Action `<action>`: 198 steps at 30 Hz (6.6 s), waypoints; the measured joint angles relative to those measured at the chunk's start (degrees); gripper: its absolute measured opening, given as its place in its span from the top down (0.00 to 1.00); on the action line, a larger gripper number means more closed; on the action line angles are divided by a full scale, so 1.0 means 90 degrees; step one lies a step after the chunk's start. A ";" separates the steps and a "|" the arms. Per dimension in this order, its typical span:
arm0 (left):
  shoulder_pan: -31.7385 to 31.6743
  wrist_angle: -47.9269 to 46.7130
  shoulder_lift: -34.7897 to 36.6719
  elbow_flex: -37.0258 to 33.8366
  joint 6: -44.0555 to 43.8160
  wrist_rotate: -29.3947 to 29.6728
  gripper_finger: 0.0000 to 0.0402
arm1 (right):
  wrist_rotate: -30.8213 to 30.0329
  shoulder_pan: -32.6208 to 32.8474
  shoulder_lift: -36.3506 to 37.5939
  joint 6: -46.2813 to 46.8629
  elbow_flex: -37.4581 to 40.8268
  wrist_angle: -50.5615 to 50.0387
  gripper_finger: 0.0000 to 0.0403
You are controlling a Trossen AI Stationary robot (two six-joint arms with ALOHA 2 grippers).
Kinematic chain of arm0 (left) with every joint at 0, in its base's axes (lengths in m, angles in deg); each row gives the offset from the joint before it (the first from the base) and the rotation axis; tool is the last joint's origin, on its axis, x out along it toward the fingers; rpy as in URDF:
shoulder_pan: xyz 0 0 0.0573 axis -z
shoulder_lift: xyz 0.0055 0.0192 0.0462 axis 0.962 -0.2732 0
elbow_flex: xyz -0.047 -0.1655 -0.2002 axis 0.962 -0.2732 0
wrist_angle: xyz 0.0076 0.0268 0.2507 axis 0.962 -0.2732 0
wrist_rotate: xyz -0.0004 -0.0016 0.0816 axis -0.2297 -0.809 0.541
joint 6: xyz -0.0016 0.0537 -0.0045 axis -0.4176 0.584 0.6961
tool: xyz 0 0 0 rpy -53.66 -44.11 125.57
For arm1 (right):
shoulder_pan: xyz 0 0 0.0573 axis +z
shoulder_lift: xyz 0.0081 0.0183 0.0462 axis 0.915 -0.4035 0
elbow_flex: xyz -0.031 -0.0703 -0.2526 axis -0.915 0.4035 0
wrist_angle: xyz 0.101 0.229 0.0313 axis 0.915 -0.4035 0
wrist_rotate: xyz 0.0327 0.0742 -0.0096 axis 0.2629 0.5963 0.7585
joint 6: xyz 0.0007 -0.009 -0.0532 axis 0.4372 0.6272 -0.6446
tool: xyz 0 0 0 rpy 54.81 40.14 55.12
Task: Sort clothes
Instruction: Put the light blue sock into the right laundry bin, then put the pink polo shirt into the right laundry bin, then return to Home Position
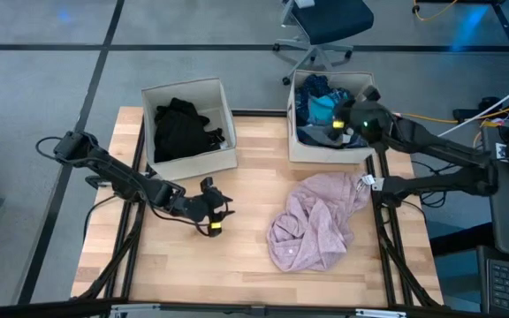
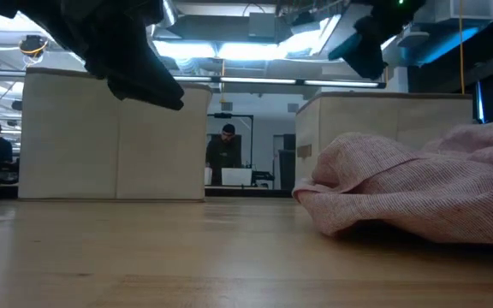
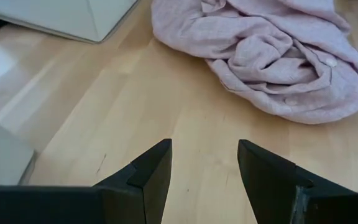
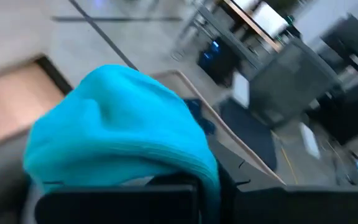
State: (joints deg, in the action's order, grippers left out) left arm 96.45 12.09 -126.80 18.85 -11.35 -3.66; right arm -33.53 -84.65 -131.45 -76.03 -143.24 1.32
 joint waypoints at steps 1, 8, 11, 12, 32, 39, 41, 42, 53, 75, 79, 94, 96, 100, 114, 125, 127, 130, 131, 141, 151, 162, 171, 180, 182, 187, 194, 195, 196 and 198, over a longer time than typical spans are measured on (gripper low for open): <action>0.0000 0.0010 0.0000 -0.0011 -0.0032 0.0002 0.57 | 0.0003 -0.0159 -0.0036 0.0008 0.0000 -0.0007 0.96; 0.0000 0.0002 0.0000 -0.0066 -0.0181 0.0002 0.57 | 0.0188 -0.0911 -0.0257 0.0532 0.0000 -0.0368 0.81; 0.0000 0.0005 0.0000 -0.0067 -0.0182 0.0002 0.57 | 0.0168 -0.0997 -0.0311 0.0728 0.0007 -0.0674 0.63; 0.0000 0.0005 -0.0002 -0.0066 -0.0182 0.0002 0.57 | 0.0144 -0.1001 -0.0318 0.0809 0.0007 -0.0717 0.57; 0.0000 0.0005 -0.0002 -0.0066 -0.0185 0.0002 0.57 | 0.1402 -0.1356 -0.0352 0.2899 -0.1401 -0.3042 0.19; 0.0044 0.0010 -0.0002 -0.0066 -0.0301 0.0000 0.57 | 0.2484 -0.1576 -0.0480 0.3227 -0.1392 -0.3734 0.21; 0.0074 0.0007 -0.0002 -0.0066 -0.0296 0.0000 0.57 | 0.2892 -0.1571 -0.0399 0.3236 -0.1394 -0.3928 0.21; 0.0095 0.0005 -0.0002 -0.0066 -0.0301 0.0000 0.57 | 0.3240 -0.1520 -0.0358 0.3247 -0.1394 -0.4009 0.21; 0.0143 0.0205 -0.0002 -0.0066 -0.0102 0.0000 0.57 | 0.4167 0.1487 -0.0245 0.4064 -0.0522 -0.3692 0.21; 0.0131 0.0190 -0.0002 -0.0066 -0.0036 0.0053 0.57 | 0.3872 0.3928 -0.1972 0.3309 0.2454 -0.0346 0.21; 0.0131 0.0190 -0.0002 -0.0066 -0.0039 0.0056 0.57 | 0.3838 0.3926 -0.2726 0.3126 0.2696 0.0183 0.21; 0.0131 0.0191 -0.0004 -0.0066 -0.0031 0.0106 0.57 | 0.3650 0.3923 -0.3764 0.3810 0.2809 0.1401 0.72; 0.0131 0.0189 -0.0005 -0.0066 -0.0036 0.0107 0.57 | 0.3563 0.3926 -0.3764 0.3867 0.2812 0.1399 0.88; 0.0131 0.0190 -0.0004 -0.0066 -0.0040 0.0107 0.57 | 0.3408 0.3983 -0.3745 0.3867 0.2817 0.1427 0.90; 0.0143 0.0221 -0.0005 -0.0064 0.0015 0.0104 0.57 | 0.1662 0.4030 -0.2179 0.2932 0.1013 -0.0833 0.90; 0.0143 0.0388 -0.0005 -0.0064 0.0170 0.0104 0.57 | -0.0080 0.3336 -0.1570 0.0827 -0.1607 -0.1729 0.90; 0.0143 0.0388 -0.0005 -0.0064 0.0170 0.0104 0.57 | -0.0476 0.3130 -0.1578 0.0247 -0.2157 -0.1717 0.90; 0.0143 0.0430 -0.0005 -0.0064 0.0181 0.0104 0.57 | -0.0990 0.2731 -0.1571 -0.0707 -0.2945 -0.1426 0.90; 0.0143 0.0462 -0.0005 -0.0064 0.0187 0.0104 0.57 | -0.1112 0.2561 -0.1571 -0.0995 -0.3192 -0.1308 0.90; 0.0146 0.0482 -0.0005 -0.0064 0.0197 0.0104 0.57 | -0.1053 0.0419 -0.1550 -0.1186 -0.4309 -0.1953 0.90; 0.0146 0.0479 -0.0005 -0.0064 0.0199 0.0104 0.57 | 0.0376 -0.1646 -0.1685 0.0792 -0.2885 -0.3146 0.90; 0.0146 0.0498 -0.0005 -0.0064 0.0163 0.0104 0.57 | 0.1937 -0.2959 -0.1763 0.1055 0.0071 -0.0609 0.90; 0.0146 0.0508 -0.0005 -0.0064 0.0175 0.0102 0.57 | 0.2639 -0.3529 -0.1823 0.1261 0.1788 0.0670 0.89; 0.0146 0.0510 -0.0005 -0.0064 0.0151 0.0098 0.57 | 0.2640 -0.3540 -0.1718 0.1247 0.1337 0.0234 0.53; 0.0146 0.0505 -0.0005 -0.0064 0.0151 0.0097 0.57 | 0.2686 -0.3537 -0.1658 0.1239 0.1023 -0.0178 0.44; 0.0146 0.0517 0.0023 -0.0064 0.0187 0.0097 0.57 | 0.2941 -0.3530 -0.1410 0.1241 -0.0015 -0.1507 0.26; 0.0143 0.0511 0.0058 -0.0061 0.0472 0.0096 0.57 | 0.3961 -0.3194 -0.1023 0.1387 -0.1295 -0.2551 0.18; 0.0143 0.0459 0.0102 -0.0061 0.0598 0.0094 0.57 | 0.4169 -0.3041 -0.0939 0.1379 -0.1345 -0.2510 0.18; 0.0143 0.0357 0.0166 -0.0061 0.0760 0.0098 0.57 | 0.4397 -0.2847 -0.0851 0.1354 -0.1355 -0.2392 0.18; 0.0123 0.0207 0.0400 -0.0061 0.0953 0.0099 0.57 | 0.4818 -0.2365 -0.0713 0.1329 -0.1336 -0.1984 0.19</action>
State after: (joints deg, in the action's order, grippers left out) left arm 97.56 13.95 -123.20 18.30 -2.77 -2.77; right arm 9.83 -105.94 -137.87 -64.07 -155.26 -16.54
